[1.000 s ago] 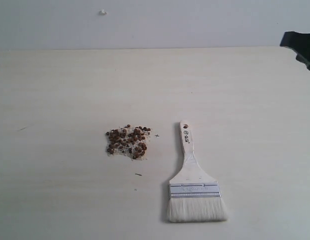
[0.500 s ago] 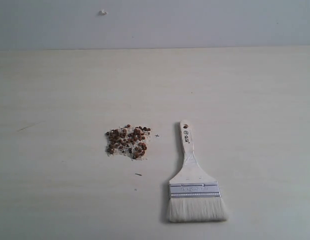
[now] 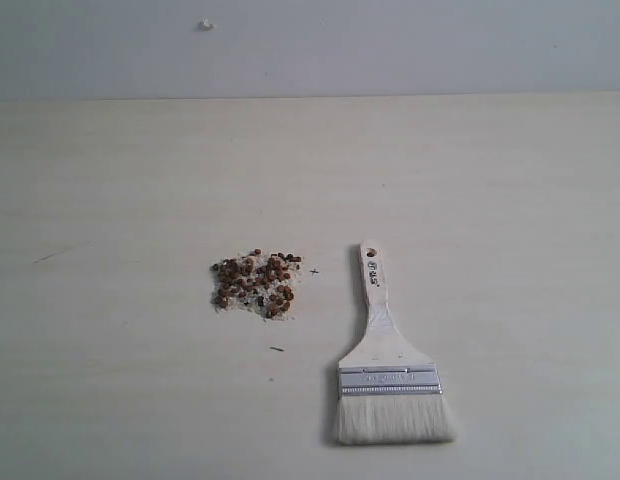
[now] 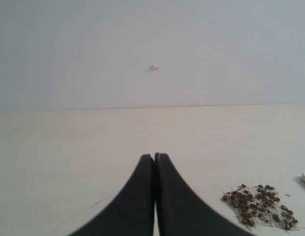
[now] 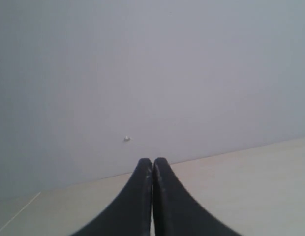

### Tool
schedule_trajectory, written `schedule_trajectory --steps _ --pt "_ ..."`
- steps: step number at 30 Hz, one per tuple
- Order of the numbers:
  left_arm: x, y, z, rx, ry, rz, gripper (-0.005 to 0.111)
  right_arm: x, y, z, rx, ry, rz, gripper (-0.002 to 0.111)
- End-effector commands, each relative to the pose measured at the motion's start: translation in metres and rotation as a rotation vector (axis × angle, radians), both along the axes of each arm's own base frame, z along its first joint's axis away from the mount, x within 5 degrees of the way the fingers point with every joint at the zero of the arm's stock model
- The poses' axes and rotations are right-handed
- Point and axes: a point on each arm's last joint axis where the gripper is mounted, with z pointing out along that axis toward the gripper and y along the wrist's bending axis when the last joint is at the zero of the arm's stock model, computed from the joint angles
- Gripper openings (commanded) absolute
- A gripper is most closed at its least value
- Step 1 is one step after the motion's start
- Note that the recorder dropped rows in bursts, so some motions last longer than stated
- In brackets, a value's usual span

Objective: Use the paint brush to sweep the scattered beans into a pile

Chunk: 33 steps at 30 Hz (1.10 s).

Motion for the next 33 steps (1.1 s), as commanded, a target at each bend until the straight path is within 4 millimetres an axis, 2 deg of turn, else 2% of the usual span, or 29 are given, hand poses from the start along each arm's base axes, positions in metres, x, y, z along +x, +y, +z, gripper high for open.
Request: schedule_trajectory --steps 1,13,18,22,28,33 --pt "-0.001 0.000 0.001 -0.007 -0.008 -0.006 0.000 0.000 0.000 -0.002 -0.008 -0.001 0.003 0.000" --pt "-0.001 0.000 0.001 -0.007 -0.008 -0.006 0.000 0.003 -0.011 -0.005 -0.204 -0.034 -0.137 0.000" --pt "-0.001 0.000 0.001 -0.007 -0.008 -0.006 0.000 0.006 -0.020 -0.021 -0.266 0.016 -0.243 0.000" --pt "-0.001 0.000 0.001 -0.007 -0.008 -0.006 0.000 0.007 -0.031 -0.041 -0.233 0.160 -0.351 0.000" --pt "-0.001 0.000 0.001 -0.007 -0.008 -0.006 0.000 0.006 -0.031 -0.048 -0.449 0.198 -0.323 0.000" --pt "-0.001 0.000 0.001 -0.007 -0.008 -0.006 0.000 -0.002 -0.028 -0.050 -0.504 0.147 -0.284 0.000"
